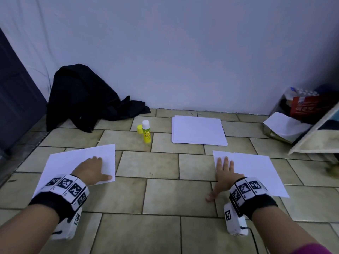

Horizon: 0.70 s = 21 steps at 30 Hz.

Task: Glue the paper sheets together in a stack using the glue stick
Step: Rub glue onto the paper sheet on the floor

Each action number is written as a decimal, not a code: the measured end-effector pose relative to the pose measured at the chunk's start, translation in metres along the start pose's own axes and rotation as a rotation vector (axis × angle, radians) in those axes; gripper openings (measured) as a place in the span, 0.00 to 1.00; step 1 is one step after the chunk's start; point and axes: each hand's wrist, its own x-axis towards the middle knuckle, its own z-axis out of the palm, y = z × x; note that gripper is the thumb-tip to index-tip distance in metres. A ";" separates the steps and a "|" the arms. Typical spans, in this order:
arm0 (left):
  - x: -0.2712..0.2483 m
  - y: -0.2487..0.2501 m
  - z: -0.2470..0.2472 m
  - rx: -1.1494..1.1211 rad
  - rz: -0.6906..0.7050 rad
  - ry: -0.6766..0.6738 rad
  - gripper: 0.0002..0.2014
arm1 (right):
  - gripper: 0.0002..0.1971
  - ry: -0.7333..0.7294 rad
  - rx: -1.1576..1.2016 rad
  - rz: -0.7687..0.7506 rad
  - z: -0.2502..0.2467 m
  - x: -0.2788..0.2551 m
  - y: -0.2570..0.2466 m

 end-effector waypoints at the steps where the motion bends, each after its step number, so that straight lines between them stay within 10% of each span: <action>1: -0.001 -0.001 0.001 -0.003 0.016 0.022 0.36 | 0.78 -0.001 0.004 -0.001 0.000 0.000 0.000; 9: 0.000 -0.010 0.002 0.091 0.088 0.026 0.24 | 0.77 0.005 0.006 -0.001 0.000 -0.003 0.001; 15: -0.023 0.000 -0.012 0.039 0.051 0.308 0.15 | 0.77 0.020 0.005 -0.007 0.001 -0.002 0.001; 21: -0.076 0.082 -0.027 -0.029 0.474 0.387 0.28 | 0.76 0.026 0.001 -0.006 0.000 -0.004 0.000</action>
